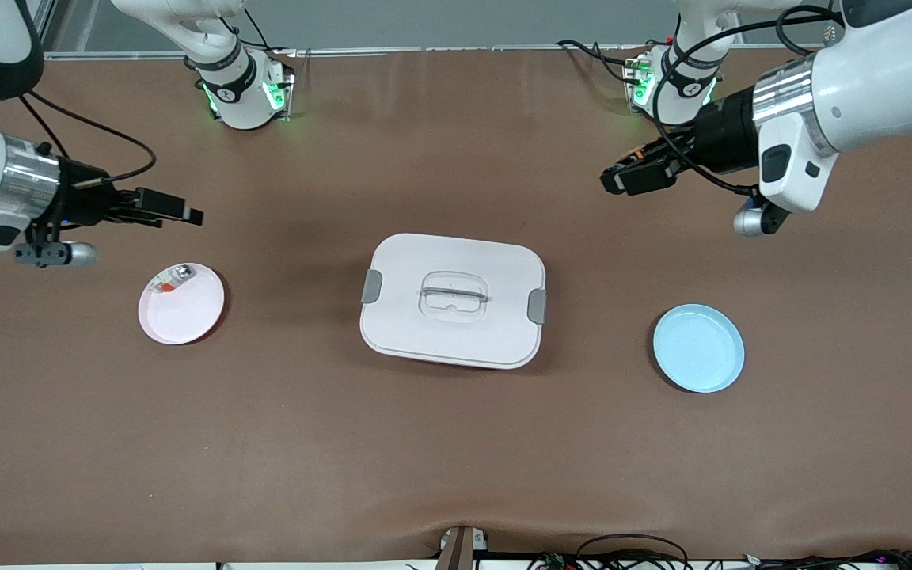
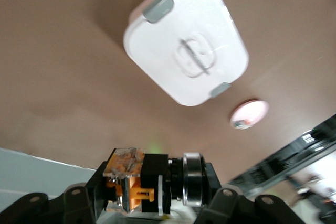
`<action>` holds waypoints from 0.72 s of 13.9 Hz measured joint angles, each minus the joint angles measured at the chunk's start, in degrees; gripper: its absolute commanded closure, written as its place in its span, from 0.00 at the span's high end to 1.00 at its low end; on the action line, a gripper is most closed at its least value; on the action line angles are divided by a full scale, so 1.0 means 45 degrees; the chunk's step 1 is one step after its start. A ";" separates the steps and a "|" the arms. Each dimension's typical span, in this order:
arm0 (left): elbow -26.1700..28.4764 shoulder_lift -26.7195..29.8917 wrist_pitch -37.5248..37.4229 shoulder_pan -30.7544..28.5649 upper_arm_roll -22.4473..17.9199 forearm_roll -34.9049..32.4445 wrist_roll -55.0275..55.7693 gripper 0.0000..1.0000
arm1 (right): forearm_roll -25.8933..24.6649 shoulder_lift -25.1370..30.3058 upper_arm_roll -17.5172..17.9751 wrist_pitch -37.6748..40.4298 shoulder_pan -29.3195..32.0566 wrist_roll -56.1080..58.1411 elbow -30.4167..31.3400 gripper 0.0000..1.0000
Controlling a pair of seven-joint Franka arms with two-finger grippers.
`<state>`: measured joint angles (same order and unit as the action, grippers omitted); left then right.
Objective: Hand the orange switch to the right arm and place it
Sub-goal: 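Lift the switch with the left gripper while the right gripper rises, then bring the switch above the box while the right gripper approaches it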
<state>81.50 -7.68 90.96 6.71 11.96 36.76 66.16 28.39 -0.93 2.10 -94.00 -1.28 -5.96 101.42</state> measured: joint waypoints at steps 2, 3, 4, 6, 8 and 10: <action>0.0048 -0.0074 0.1104 0.0020 0.0500 0.0105 0.1748 0.32 | 0.0470 -0.0001 0.0045 -0.0855 -0.0745 -0.0041 -0.0002 1.00; 0.0082 -0.0140 0.1494 0.0035 0.0713 0.0109 0.2339 0.32 | 0.0796 -0.0001 0.0063 -0.1234 -0.1065 -0.0083 0.0000 1.00; 0.0118 -0.0235 0.1797 0.0046 0.0909 0.0111 0.2799 0.32 | 0.1139 -0.0003 0.0073 -0.1592 -0.1331 -0.0183 0.0023 1.00; 0.0196 -0.0516 0.2435 0.0124 0.1290 0.0113 0.3767 0.32 | 0.1702 -0.0017 0.0082 -0.2433 -0.1811 -0.0386 0.0126 1.00; 0.0242 -0.0931 0.3160 0.0505 0.1425 0.0115 0.4951 0.32 | 0.2034 -0.0020 0.0089 -0.3530 -0.2380 -0.0632 0.0240 1.00; 0.0256 -0.1428 0.4015 0.1138 0.1449 0.0115 0.5575 0.32 | 0.2923 -0.0020 0.0101 -0.4326 -0.2842 -0.0810 0.0351 1.00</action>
<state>82.65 -14.11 109.03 11.83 18.47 37.28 91.24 41.54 -1.02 2.55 -113.47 -14.07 -9.60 103.00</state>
